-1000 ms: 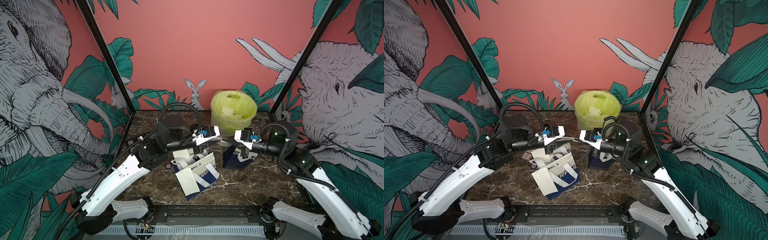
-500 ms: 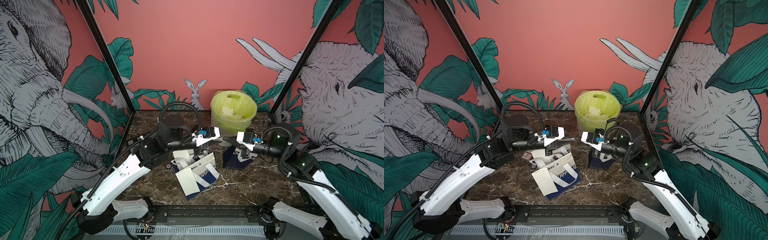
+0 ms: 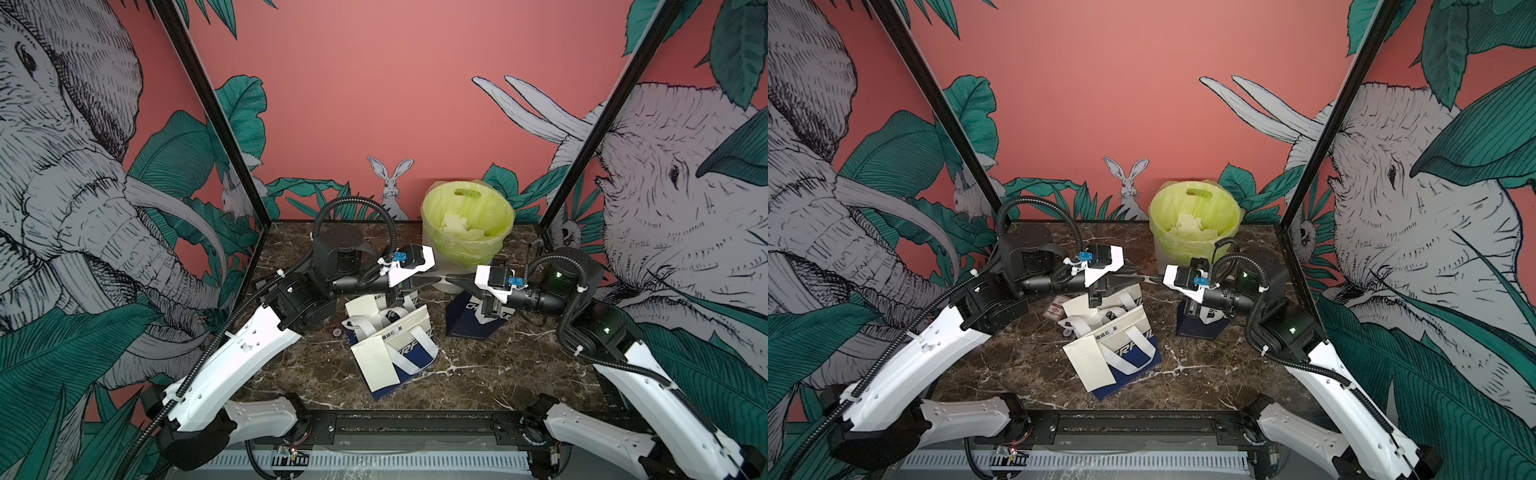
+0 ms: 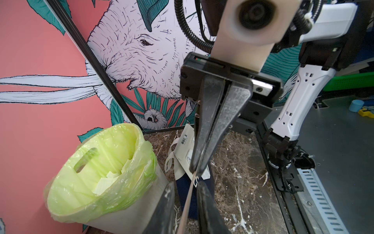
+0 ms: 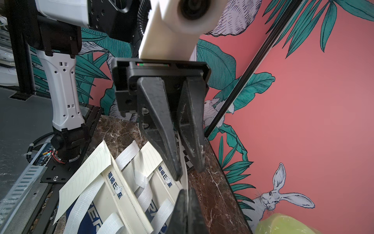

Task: Shred takeout receipts and throw away
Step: Shred the takeout receipt.

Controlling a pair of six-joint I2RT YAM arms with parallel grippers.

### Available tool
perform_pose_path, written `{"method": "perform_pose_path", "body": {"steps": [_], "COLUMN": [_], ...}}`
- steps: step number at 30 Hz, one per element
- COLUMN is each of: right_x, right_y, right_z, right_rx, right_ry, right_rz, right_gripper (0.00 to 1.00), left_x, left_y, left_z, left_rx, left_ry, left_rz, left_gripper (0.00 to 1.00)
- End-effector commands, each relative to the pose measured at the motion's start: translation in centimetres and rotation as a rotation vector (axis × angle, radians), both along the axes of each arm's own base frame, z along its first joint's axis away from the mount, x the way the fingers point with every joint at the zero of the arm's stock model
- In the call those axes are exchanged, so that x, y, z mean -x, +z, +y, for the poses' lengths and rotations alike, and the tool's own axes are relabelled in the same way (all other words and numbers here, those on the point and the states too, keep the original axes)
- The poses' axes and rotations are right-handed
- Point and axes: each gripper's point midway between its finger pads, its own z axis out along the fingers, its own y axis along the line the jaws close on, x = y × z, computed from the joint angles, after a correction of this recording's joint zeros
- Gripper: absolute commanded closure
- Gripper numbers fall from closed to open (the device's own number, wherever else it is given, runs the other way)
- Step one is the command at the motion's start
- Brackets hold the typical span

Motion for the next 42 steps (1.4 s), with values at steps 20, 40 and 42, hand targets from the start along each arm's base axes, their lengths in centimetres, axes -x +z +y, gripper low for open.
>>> {"method": "perform_pose_path", "body": {"steps": [20,40,42], "right_x": [1.3,3.9,3.2], "right_y": [0.7,1.7,2.6], "right_z": [-1.4,-2.5,-2.9], "right_rx": [0.041,-0.141,-0.23], "right_ry": [-0.014,0.021,-0.024], "right_rz": [-0.353,-0.278,-0.233], "right_gripper": [1.0,1.0,1.0], "left_x": [-0.1,-12.5,-12.4], "left_y": [3.6,3.4,3.6], "left_z": [-0.3,3.9,3.9], "left_rx": [0.13,0.368,0.462], "left_ry": [-0.099,0.537,0.52], "left_rz": [0.233,0.307,0.363], "left_gripper": [1.0,1.0,1.0]}}
